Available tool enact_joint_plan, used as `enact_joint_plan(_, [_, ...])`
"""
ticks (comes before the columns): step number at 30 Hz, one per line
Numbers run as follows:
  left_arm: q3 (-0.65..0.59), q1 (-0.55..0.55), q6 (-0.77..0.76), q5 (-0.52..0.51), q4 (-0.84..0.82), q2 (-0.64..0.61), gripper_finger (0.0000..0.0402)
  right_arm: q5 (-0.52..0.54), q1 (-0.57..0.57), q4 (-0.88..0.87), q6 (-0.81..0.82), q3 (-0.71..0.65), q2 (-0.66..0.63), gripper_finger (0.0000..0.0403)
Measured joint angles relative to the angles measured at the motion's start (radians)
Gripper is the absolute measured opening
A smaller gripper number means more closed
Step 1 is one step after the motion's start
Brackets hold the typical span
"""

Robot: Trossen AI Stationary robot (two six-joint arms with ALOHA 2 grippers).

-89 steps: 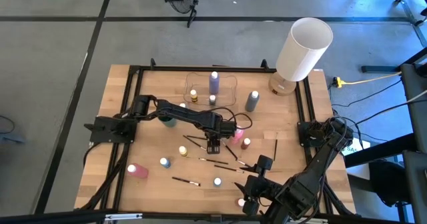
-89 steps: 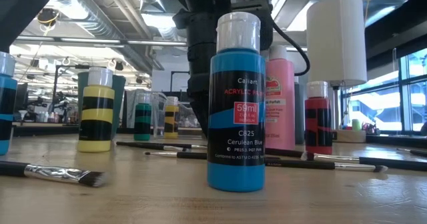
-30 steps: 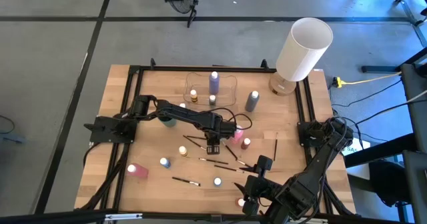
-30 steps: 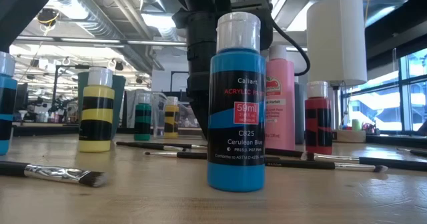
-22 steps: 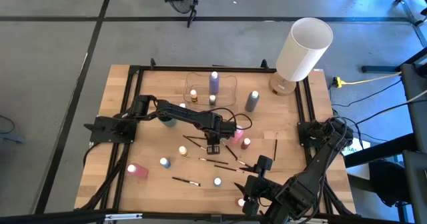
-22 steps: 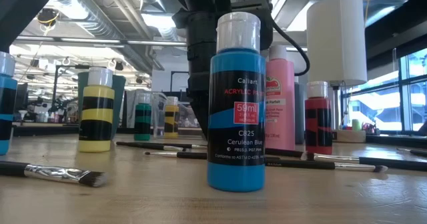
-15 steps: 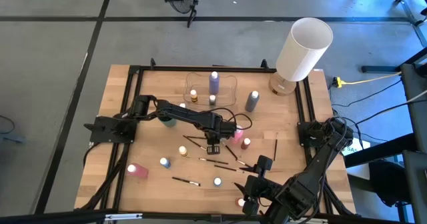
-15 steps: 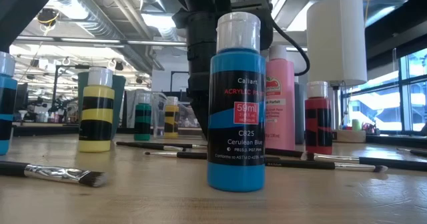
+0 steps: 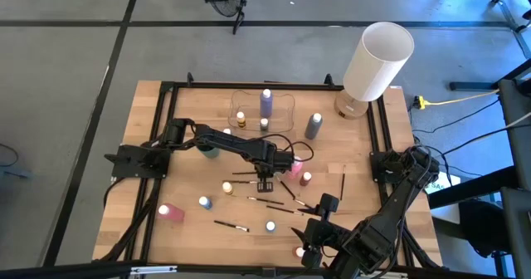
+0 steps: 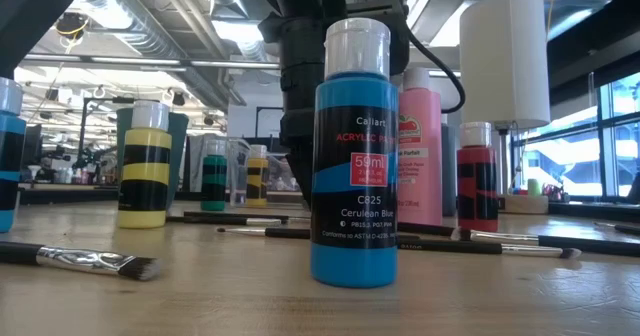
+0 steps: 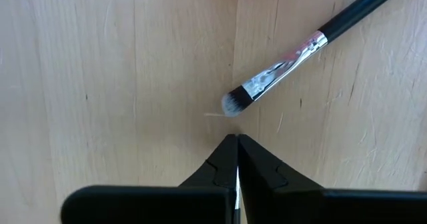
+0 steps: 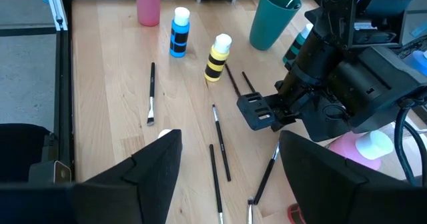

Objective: Pick & Place Paint Supplies
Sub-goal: Put the black paint brush into the green cup

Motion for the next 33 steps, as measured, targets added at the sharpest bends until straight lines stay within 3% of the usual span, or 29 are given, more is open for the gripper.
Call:
enact_joint_plan(17, [0.022, -0.002, 0.007, -0.014, -0.05, -0.004, 0.0002, 0.0, 0.0, 0.001, 0.0, 0.0, 0.0, 0.0257])
enact_joint_plan(27, [0.12, -0.032, 0.007, -0.088, -0.136, -0.008, 0.0002, 0.0, 0.001, 0.002, 0.0, 0.0, 0.0, 0.0257])
enact_joint_plan(33, [0.217, -0.058, -0.004, -0.188, -0.282, -0.009, 0.0002, -0.004, 0.002, 0.004, 0.0, 0.0, 0.0, 0.0257])
